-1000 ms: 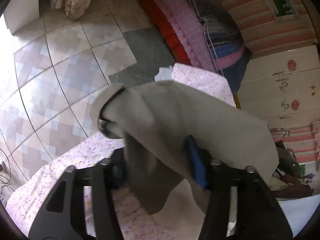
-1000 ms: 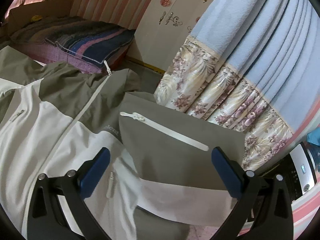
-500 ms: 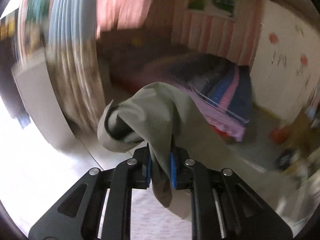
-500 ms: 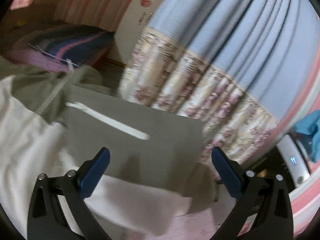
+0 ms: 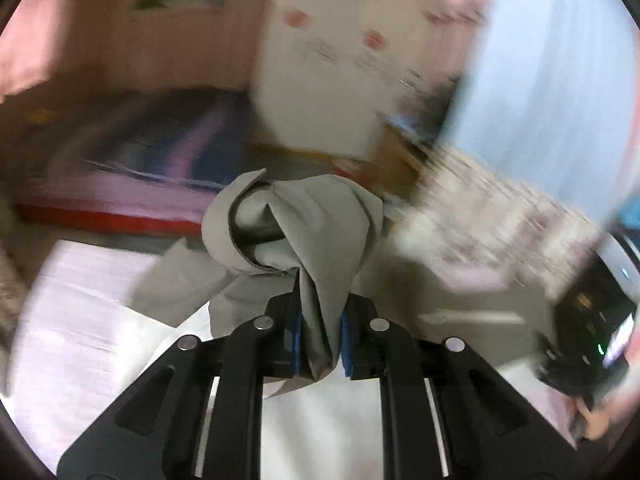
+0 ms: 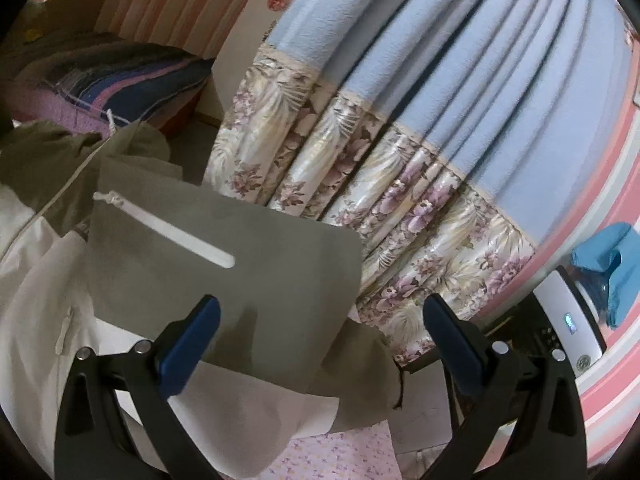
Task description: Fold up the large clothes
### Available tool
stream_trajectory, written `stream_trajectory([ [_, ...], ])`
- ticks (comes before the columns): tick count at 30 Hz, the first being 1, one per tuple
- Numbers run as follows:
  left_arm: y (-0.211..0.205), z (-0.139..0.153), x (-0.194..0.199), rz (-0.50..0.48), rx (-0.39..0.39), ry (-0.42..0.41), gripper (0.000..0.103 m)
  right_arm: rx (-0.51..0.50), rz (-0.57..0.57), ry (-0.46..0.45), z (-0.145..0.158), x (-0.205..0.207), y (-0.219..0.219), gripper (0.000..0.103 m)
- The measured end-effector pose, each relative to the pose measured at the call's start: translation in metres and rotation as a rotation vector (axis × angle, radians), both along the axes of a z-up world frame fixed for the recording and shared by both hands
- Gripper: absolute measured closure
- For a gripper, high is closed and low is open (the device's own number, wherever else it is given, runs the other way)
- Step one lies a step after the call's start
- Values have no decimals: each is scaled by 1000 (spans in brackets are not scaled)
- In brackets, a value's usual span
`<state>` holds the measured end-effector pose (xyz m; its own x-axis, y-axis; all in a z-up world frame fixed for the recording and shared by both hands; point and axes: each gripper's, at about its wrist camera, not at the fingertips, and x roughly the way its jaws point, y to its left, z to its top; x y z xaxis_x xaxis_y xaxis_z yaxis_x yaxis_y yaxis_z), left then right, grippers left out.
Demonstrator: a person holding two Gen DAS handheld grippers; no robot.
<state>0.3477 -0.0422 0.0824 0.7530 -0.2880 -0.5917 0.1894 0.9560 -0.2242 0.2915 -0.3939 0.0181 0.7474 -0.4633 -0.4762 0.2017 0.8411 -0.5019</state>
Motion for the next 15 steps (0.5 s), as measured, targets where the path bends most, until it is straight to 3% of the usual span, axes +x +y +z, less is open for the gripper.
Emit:
stream_trajectory([
  [2, -50, -31, 10, -103, 30, 68, 89, 53, -12, 0, 6, -1, -11, 2],
  [4, -93, -66, 14, -165, 111, 135, 85, 102, -28, 7, 8, 1, -21, 2],
  [6, -119, -102, 23, -204, 212, 206, 75, 140, -29, 21, 6, 0, -25, 2],
  [8, -127, -123, 19, -221, 270, 257, 53, 175, -8, 35, 6, -3, -23, 2],
  [9, -122, -123, 18, -228, 275, 251, 47, 186, 1, 36, 6, -5, -21, 2],
  [11, -103, -113, -5, -236, 316, 189, 10, 215, 38, 47, 8, -7, -11, 2],
  [12, -100, -104, -11, -226, 346, 144, 4, 222, 53, 53, 8, -7, -5, 2],
  [15, -75, -78, -33, -236, 409, 64, 3, 230, 107, 61, 12, -2, 21, 2],
])
